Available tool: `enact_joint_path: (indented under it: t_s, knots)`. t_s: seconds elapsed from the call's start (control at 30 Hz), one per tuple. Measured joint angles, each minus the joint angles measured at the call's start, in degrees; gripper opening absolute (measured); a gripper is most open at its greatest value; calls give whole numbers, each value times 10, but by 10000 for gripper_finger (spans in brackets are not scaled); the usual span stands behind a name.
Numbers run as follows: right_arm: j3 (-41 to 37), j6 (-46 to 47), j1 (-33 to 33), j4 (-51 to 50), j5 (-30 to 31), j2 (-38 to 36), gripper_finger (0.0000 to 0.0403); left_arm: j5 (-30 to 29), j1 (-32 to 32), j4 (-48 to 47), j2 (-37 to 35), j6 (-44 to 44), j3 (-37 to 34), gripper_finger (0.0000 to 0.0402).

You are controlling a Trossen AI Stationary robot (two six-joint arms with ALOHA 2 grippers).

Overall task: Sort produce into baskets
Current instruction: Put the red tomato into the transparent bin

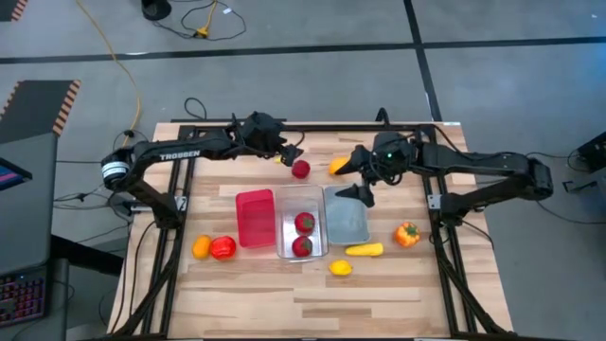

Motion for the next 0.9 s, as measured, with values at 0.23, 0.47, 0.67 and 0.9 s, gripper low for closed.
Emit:
enact_joint_path:
  t_s: [0.23,0.47,0.67,0.9]
  knots:
    - [0,0,-18,0,1,-1,377,29,14,-27,33,-30,10,395]
    - [0,0,-21,-1,1,-1,377,37,14,-162,137,-21,118,395]
    - [0,0,-20,-17,0,0,377,60,10,-286,242,9,244,395]
    - [0,0,-20,-34,0,0,377,61,0,-372,332,21,339,395]
